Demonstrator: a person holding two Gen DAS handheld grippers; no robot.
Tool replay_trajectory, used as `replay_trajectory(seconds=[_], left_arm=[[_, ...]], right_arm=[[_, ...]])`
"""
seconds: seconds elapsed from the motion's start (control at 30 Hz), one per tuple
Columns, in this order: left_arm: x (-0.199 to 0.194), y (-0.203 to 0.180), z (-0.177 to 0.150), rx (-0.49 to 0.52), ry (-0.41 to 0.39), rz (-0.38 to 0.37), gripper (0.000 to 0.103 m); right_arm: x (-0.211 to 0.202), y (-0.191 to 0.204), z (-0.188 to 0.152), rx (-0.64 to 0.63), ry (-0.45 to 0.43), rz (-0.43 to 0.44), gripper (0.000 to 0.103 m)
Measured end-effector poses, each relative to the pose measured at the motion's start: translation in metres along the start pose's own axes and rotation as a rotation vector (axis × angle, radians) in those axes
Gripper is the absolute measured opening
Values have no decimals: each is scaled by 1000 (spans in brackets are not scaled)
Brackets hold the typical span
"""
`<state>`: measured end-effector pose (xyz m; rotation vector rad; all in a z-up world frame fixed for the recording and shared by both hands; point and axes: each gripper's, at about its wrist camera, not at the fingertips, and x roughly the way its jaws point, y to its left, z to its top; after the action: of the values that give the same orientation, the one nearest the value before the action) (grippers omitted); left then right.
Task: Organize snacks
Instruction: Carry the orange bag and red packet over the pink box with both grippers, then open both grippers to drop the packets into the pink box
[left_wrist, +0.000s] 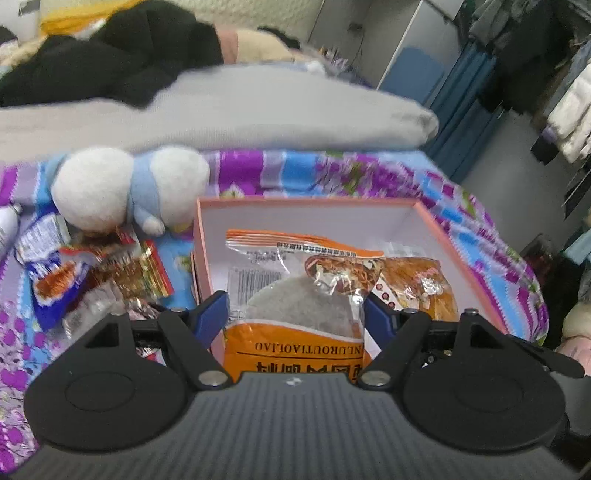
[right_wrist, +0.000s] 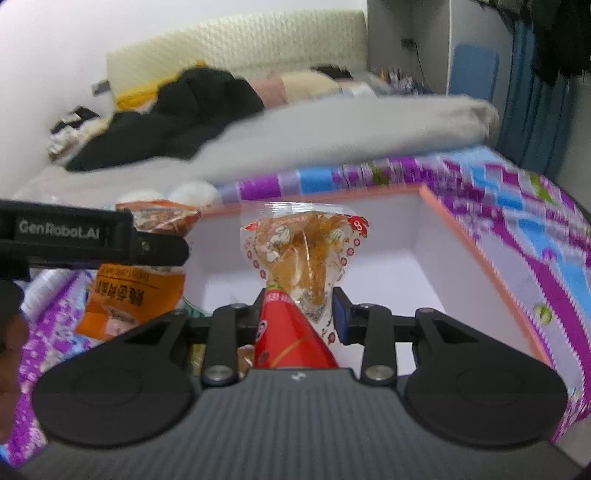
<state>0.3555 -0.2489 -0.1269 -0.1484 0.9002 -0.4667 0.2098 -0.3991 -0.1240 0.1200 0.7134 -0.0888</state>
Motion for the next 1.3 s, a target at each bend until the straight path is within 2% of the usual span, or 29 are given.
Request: replay_trajectory(seconds=[0.13,0.27,0.37,0.4,0.43,0.47,0.57,0.77,1.03,1.3], left_arm=[[28,8,-4,-2,45,0,81],[35,4,-10,22,67,-13,81],[35,5,-11,13,85,-50,85],[34,5,-11,4,89,-50,88],[31,5,-11,-5,82,-46,89],[28,5,-11,-14,73,-42,90],[18,4,-10,-29,68,-50,90],[-25,-4,-5,10,14,-31,90],[-105,-8,-2,63,-89,15,90],[-181,7,-12,56,-181,46,90]], right_arm=[[23,-5,-9,10,52,-15,37],[34,-9,-16,32,78,-11,41],[40,-12,-19,50,103,-19,52],[39,-11,-19,50,111,-18,59],[38,-10,-19,42,111,-19,70],[35,-9,-19,33,105,-17,74],[29,-9,-17,23,90,-10,72],[4,-11,-12,44,46,-12,72],[-54,8,1,37,-69,2,72],[-108,32,3,38,-167,43,72]])
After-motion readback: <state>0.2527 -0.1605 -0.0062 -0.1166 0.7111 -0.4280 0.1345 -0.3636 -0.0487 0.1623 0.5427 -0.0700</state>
